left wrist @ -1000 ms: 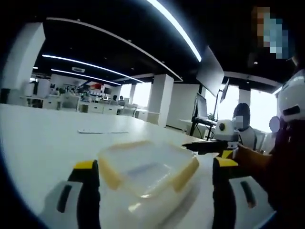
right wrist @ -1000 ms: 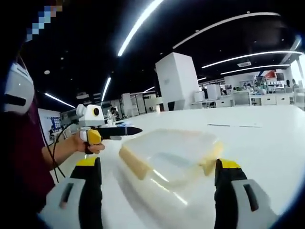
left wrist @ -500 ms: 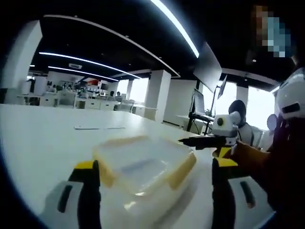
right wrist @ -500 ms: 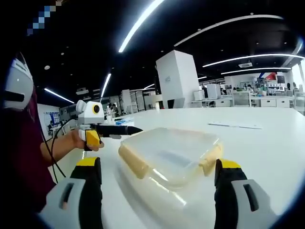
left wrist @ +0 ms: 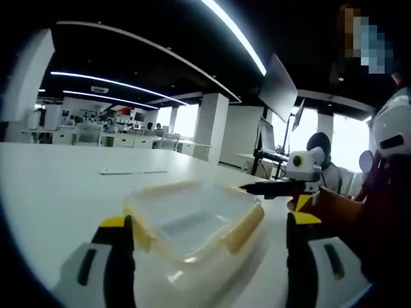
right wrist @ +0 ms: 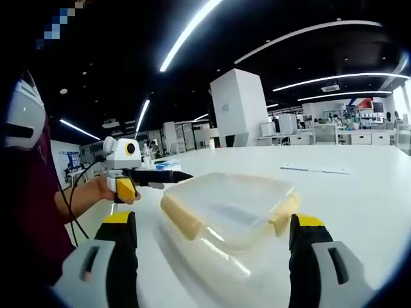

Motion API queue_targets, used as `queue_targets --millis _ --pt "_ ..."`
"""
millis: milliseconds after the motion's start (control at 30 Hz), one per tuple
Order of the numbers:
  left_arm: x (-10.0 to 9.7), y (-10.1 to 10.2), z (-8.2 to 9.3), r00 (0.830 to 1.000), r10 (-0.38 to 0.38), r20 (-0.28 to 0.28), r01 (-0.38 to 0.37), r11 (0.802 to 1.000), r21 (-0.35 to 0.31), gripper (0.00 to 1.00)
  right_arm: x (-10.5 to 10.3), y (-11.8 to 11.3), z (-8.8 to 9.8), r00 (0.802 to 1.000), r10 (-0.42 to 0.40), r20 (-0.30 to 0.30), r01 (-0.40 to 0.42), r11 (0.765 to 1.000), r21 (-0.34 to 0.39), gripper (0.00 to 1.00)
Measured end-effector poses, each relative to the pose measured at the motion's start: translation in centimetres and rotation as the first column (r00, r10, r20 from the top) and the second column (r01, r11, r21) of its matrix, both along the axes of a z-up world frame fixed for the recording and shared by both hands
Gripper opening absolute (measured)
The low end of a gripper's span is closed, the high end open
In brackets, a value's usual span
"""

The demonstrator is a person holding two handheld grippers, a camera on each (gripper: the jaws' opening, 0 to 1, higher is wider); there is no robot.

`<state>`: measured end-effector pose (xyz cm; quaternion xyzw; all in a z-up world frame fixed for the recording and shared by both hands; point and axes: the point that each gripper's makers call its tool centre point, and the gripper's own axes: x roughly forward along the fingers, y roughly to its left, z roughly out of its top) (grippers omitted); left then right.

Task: Snap each plastic latch of the storage box into its locked position after aligning the lid with the box until every specified latch is closed and the lid sits flush.

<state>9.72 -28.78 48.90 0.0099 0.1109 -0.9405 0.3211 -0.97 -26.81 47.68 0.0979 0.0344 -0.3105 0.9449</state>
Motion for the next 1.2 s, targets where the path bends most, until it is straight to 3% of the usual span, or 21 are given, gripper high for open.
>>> queue_targets --millis 233,367,433,600,700,800,867,967,1033,1200 --pt "0.2 -0.2 0.1 1.0 0.005 -0.006 -0.005 1.0 0.014 1.0 -0.3 0.1 0.0 1.0 -0.009 -0.002 0.009 1.0 0.0 1.0" --pt "0.0 -0.3 2.1 0.996 -0.002 -0.088 0.002 1.0 -0.004 0.99 -0.3 0.3 0.0 1.0 -0.008 -0.005 0.008 1.0 0.001 1.0" --pt "-0.6 -0.3 2.9 0.996 -0.018 -0.09 0.015 0.999 -0.035 0.98 -0.2 0.3 0.0 1.0 -0.009 -0.005 0.009 1.0 0.001 1.0" --pt "-3.0 -0.1 2.3 0.995 -0.084 -0.048 0.083 0.996 -0.032 0.97 0.0 0.5 -0.1 1.0 -0.009 -0.006 0.009 1.0 0.003 1.0" --pt "-3.2 -0.1 2.2 0.995 -0.089 -0.045 0.087 0.996 -0.032 0.99 0.0 0.6 -0.1 1.0 -0.009 -0.006 0.009 1.0 0.003 1.0" --pt "-5.4 -0.8 3.3 0.988 -0.144 0.06 0.15 0.983 -0.108 0.99 0.0 0.8 0.1 1.0 -0.013 -0.011 0.013 1.0 -0.003 1.0" --pt "-5.9 -0.9 3.7 0.983 -0.163 0.088 0.173 0.977 -0.122 0.99 -0.1 0.8 0.2 1.0 -0.017 -0.013 0.017 1.0 -0.005 1.0" --pt "-6.5 -1.2 4.2 0.966 -0.203 0.161 0.228 0.961 -0.155 0.99 -0.3 0.8 0.2 1.0 -0.019 -0.016 0.019 1.0 -0.007 1.0" --pt "-6.8 -1.1 3.9 0.941 -0.239 0.238 0.279 0.948 -0.155 0.98 -0.3 0.9 0.2 1.0 -0.021 -0.018 0.02 1.0 -0.006 1.0" --pt "-7.3 -0.5 3.3 0.828 -0.306 0.469 0.424 0.89 -0.169 0.98 -0.5 1.2 0.1 0.999 -0.025 -0.02 0.025 1.0 -0.006 1.0"
